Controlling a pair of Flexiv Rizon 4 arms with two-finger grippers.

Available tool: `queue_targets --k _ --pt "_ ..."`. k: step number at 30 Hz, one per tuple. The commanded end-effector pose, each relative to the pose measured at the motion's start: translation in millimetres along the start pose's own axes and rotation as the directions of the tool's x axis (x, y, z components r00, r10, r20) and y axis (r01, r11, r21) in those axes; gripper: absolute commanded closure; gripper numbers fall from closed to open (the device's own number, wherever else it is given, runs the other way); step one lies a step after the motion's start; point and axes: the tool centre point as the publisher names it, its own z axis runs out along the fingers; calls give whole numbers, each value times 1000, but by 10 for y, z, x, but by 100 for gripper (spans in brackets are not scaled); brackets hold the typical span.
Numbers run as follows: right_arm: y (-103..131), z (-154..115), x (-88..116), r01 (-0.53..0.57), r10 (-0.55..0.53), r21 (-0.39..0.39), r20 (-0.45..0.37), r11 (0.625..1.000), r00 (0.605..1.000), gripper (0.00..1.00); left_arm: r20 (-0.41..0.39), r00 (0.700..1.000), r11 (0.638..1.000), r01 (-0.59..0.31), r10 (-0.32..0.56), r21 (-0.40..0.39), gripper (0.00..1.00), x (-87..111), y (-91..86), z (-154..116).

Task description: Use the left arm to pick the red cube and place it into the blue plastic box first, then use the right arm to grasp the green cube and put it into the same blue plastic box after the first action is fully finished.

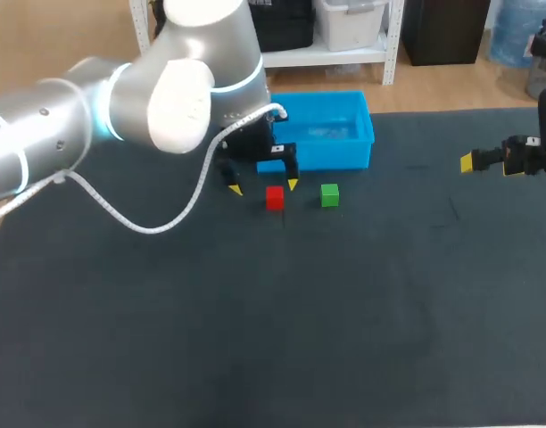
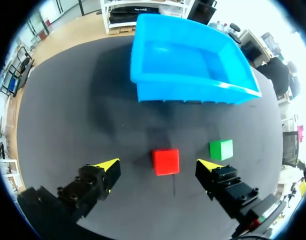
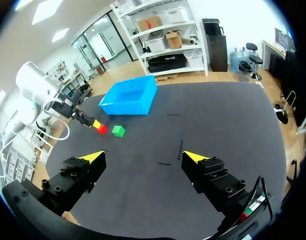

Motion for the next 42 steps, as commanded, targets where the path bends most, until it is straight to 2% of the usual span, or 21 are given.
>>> queue_targets --k 1,10,11,12,13,14,16,27,35,37,39,40,42 --pt "-5 -2 1 1 -1 -1 -1 1000 1000 0 -19 1000 1000 -7 7 -22 0 -142 -67 72" --pt "-5 -2 1 1 -1 -1 -1 1000 1000 0 -30 999 999 -28 27 -36 1 -222 -75 159" --pt "-5 -2 1 1 -1 -1 -1 1000 1000 0 -29 999 999 -30 29 -36 5 -226 -76 166" --pt "-5 -2 1 1 -1 -1 -1 1000 1000 0 -30 999 999 -31 30 -37 25 -229 -79 172" --pt "-5 -2 1 1 -1 -1 -1 1000 1000 0 -31 999 999 -32 31 -37 34 -231 -81 180" --pt "-5 -2 1 1 -1 -1 -1 1000 1000 0 -32 999 999 -33 32 -37 34 -231 -83 189" --pt "-5 -2 1 1 -1 -1 -1 1000 1000 0 -36 999 999 -34 32 -43 51 -226 -85 205" --pt "-5 -2 1 1 -1 -1 -1 1000 1000 0 -58 998 998 -31 28 -60 60 -190 -87 289" --pt "-5 -2 1 1 -1 -1 -1 1000 1000 0 -61 997 997 -45 41 -61 77 -201 -109 289" --pt "-5 -2 1 1 -1 -1 -1 1000 1000 0 -60 997 997 -47 43 -61 78 -202 -114 285" --pt "-5 -2 1 1 -1 -1 -1 1000 1000 0 -59 997 997 -48 44 -61 84 -204 -117 283" --pt "-5 -2 1 1 -1 -1 -1 1000 1000 0 -59 997 997 -48 45 -61 84 -204 -120 281" --pt "-5 -2 1 1 -1 -1 -1 1000 1000 0 -61 997 997 -48 45 -62 76 -204 -122 280"
